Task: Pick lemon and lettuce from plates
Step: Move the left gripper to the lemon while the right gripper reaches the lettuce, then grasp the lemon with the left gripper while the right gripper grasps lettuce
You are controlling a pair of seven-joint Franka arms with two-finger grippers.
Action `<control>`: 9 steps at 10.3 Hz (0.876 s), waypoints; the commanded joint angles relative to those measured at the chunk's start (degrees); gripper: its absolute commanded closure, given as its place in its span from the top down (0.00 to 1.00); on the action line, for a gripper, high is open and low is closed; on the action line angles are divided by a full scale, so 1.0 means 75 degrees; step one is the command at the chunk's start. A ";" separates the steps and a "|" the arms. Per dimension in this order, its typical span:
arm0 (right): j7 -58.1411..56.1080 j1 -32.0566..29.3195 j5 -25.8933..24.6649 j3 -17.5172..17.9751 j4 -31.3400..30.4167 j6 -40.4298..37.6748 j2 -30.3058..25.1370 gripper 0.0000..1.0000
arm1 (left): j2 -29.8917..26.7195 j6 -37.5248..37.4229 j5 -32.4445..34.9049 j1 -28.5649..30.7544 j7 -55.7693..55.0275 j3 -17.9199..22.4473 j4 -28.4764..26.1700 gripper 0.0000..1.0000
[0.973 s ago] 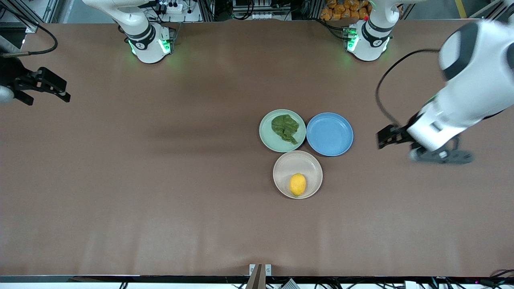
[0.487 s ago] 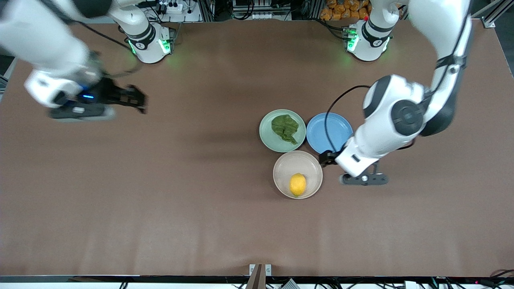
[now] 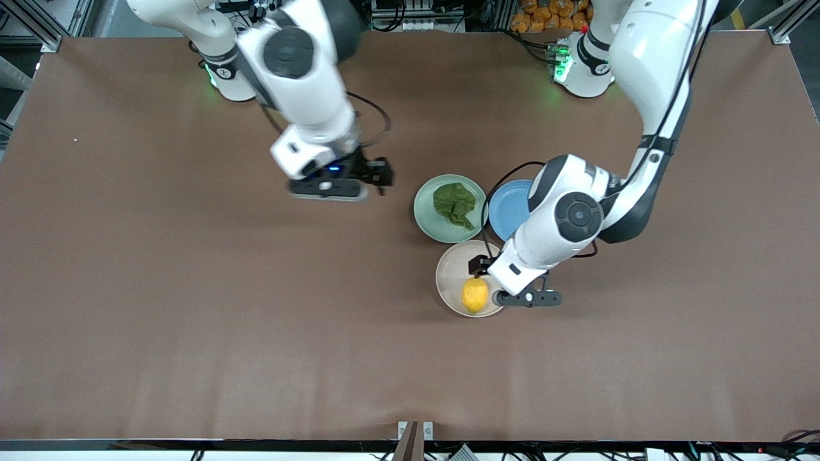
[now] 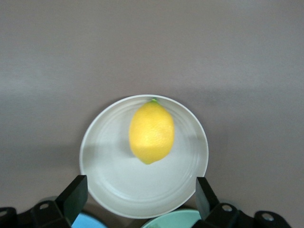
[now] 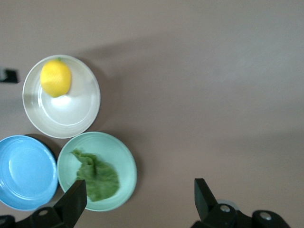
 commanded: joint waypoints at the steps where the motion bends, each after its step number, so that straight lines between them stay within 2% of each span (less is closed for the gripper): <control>1: 0.1414 0.0716 -0.0645 -0.0039 0.0151 0.0897 0.0969 1.00 | 0.0390 0.0169 0.0342 -0.0360 -0.0208 0.0273 0.0269 1.00; 4: 0.1921 0.1198 -0.0729 -0.0039 0.0174 0.2432 0.1955 1.00 | 0.0752 0.0882 0.0402 -0.0571 -0.0232 0.0484 0.0280 1.00; 6: 0.2179 0.1293 -0.1510 -0.0039 0.0186 0.3207 0.2518 1.00 | 0.1068 0.1258 0.0402 -0.0723 -0.0220 0.0648 0.0280 1.00; 7: 0.2308 0.1293 -0.1688 -0.0039 0.0186 0.3442 0.2683 0.95 | 0.1186 0.1387 0.0402 -0.0770 -0.0220 0.0730 0.0280 1.00; 9: 0.2659 0.1375 -0.1795 -0.0004 0.0198 0.3526 0.2836 0.80 | 0.1339 0.1586 0.0402 -0.0829 -0.0220 0.0754 0.0269 1.00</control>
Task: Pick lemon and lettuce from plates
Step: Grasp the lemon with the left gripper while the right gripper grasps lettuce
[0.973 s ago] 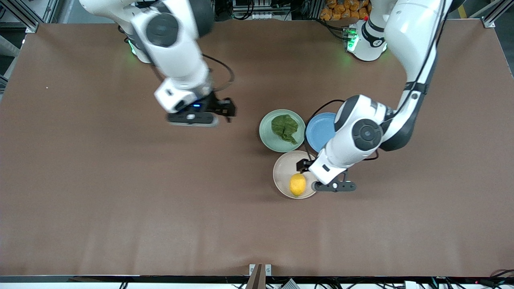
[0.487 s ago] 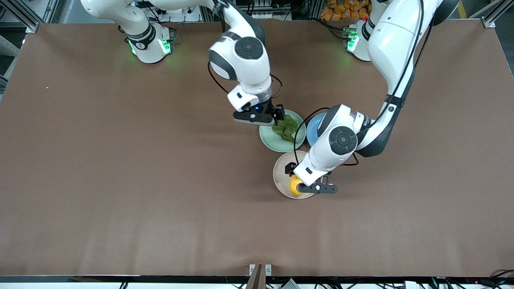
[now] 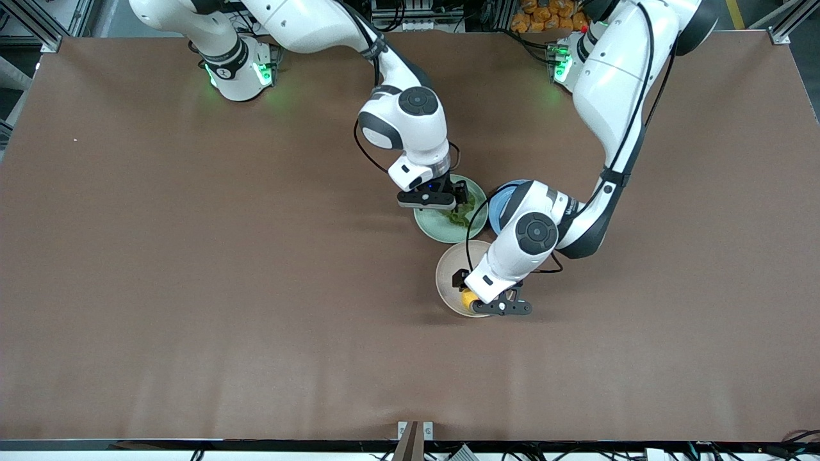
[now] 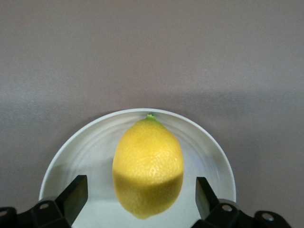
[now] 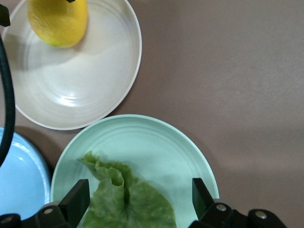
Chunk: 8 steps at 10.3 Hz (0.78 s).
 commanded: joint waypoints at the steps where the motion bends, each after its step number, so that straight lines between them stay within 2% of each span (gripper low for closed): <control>1: 0.0467 0.0176 -0.0370 0.0036 0.0219 0.0036 0.0277 0.77 | 0.0283 0.0201 0.0199 -0.0166 -0.0218 0.0142 0.0220 1.00; 3: 0.0991 0.0270 -0.0662 0.0037 0.0708 0.0083 0.0779 0.76 | 0.0354 0.0400 0.0188 -0.0166 -0.0334 0.0142 0.0220 1.00; 4: 0.1343 0.0317 -0.0907 0.0048 0.0955 0.0083 0.1014 0.76 | 0.0366 0.0470 0.0187 -0.0155 -0.0729 0.0142 0.0208 0.81; 5: 0.1602 0.0329 -0.1096 0.0048 0.1027 0.0095 0.1097 0.76 | 0.0424 0.0471 0.0176 -0.0154 -0.0954 0.0131 0.0208 0.22; 6: 0.1709 0.0329 -0.1132 0.0060 0.1039 0.0153 0.1110 0.76 | 0.0436 0.0471 0.0164 -0.0154 -0.0967 0.0130 0.0208 0.00; 8: 0.1745 0.0329 -0.1156 0.0165 0.1063 0.0270 0.1191 0.71 | 0.0390 0.0471 0.0176 -0.0143 -0.0991 0.0130 0.0208 0.00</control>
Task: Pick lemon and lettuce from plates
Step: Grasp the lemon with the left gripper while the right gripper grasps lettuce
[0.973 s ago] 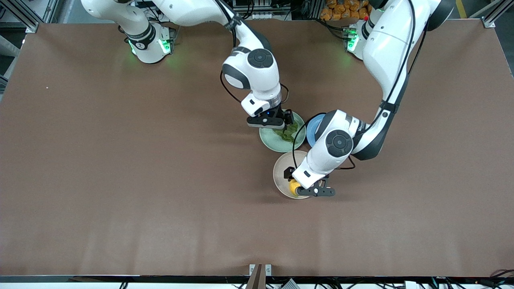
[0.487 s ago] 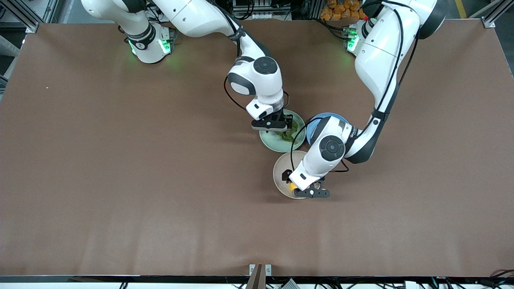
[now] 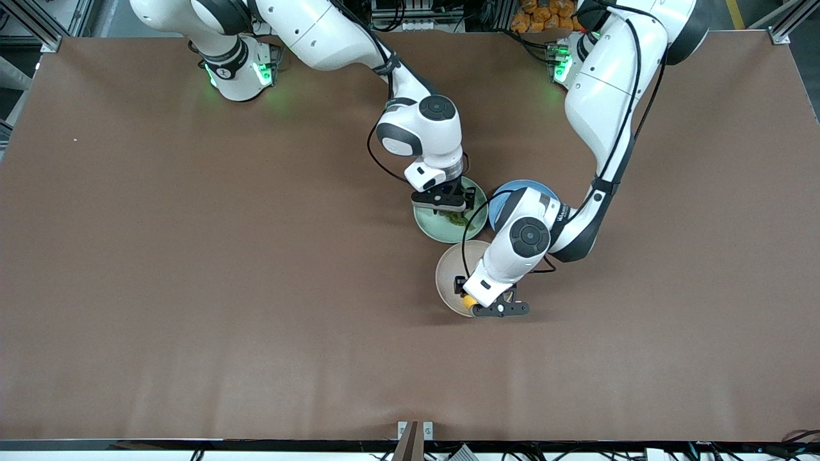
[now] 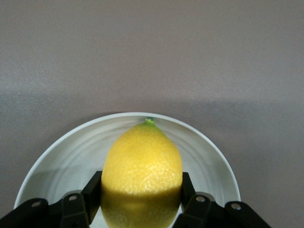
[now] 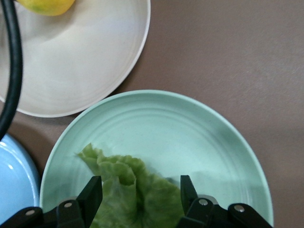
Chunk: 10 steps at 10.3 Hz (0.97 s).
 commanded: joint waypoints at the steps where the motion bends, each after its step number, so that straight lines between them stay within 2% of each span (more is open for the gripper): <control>1: 0.0304 0.0001 -0.0427 0.0098 0.0306 0.0114 0.0241 0.61 | 0.0011 0.0080 0.0175 -0.0068 -0.0303 0.0086 0.0180 0.00; 2: 0.0316 0.0001 -0.0580 0.0214 0.0318 0.0126 0.0253 0.55 | -0.0130 0.0033 0.0175 0.0002 -0.0303 0.0086 0.0169 0.00; 3: 0.0316 0.0001 -0.0581 0.0238 0.0318 0.0138 0.0265 0.54 | -0.0247 -0.0025 0.0187 0.0084 -0.0303 0.0086 0.0122 0.00; 4: 0.0316 0.0001 -0.0593 0.0239 0.0318 0.0173 0.0311 0.48 | -0.0364 -0.0177 0.0210 0.0177 -0.0292 0.0086 0.0098 0.00; 7: 0.0293 -0.0011 -0.0944 0.0239 0.0318 0.0220 0.0382 0.07 | -0.0926 -0.0354 0.0210 0.0318 -0.0757 0.0098 -0.0450 0.00; 8: 0.0269 -0.0034 -0.0933 0.0239 0.0318 0.0220 0.0382 0.00 | -0.1287 -0.0342 0.0210 0.0505 -0.0830 0.0087 -0.0882 0.00; 10: 0.0164 -0.0128 -0.0910 0.0250 0.0434 0.0185 0.0359 0.00 | -0.2177 -0.0249 0.0234 0.1182 -0.0528 0.0063 -0.2017 0.00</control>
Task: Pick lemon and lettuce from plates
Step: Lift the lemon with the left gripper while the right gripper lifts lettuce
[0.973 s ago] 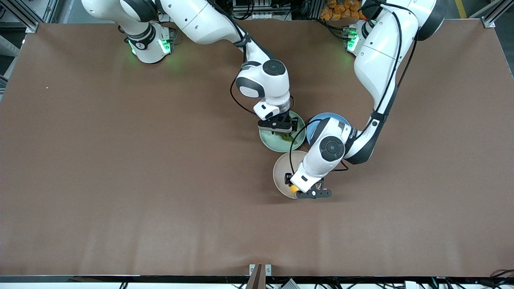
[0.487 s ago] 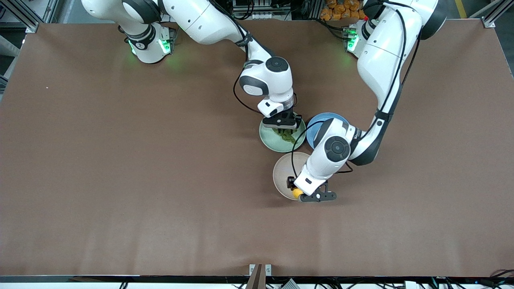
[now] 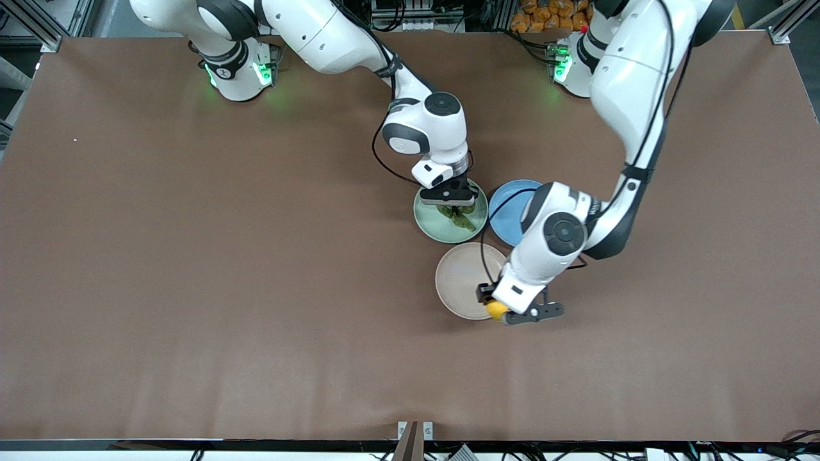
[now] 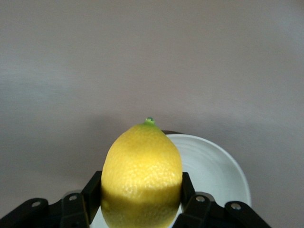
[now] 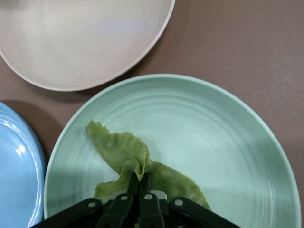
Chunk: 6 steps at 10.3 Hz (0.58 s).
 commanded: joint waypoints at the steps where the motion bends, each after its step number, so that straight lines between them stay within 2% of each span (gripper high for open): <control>1: 0.0075 -0.0187 -0.0197 0.0067 0.0309 -0.0051 0.0048 0.00 | -0.1296 0.0182 0.0204 0.0861 0.0475 -0.0085 -0.1690 0.00; 2: 0.0006 -0.0293 -0.0127 0.0102 0.0368 -0.0132 -0.0173 0.00 | -0.1473 0.0195 0.0204 0.1097 0.0700 -0.0097 -0.2043 0.00; 3: -0.0192 -0.0630 -0.0092 0.0404 0.0322 -0.0458 -0.0512 0.00 | -0.1567 0.0218 0.0204 0.1227 0.0900 -0.0086 -0.2313 0.00; 4: -0.0624 -0.1179 -0.0068 0.0999 0.0298 -0.1041 -0.0875 0.00 | -0.1591 0.0288 0.0216 0.1379 0.1168 -0.0062 -0.2571 0.00; 5: -0.1138 -0.1486 0.0454 0.1156 0.0286 -0.1534 -0.1285 0.00 | -0.1661 0.0451 0.0216 0.1519 0.1484 -0.0062 -0.2910 0.00; 6: -0.2130 -0.1721 0.1550 0.1134 0.0275 -0.1992 -0.1753 0.00 | -0.1685 0.0534 0.0216 0.1532 0.1789 -0.0039 -0.3145 0.00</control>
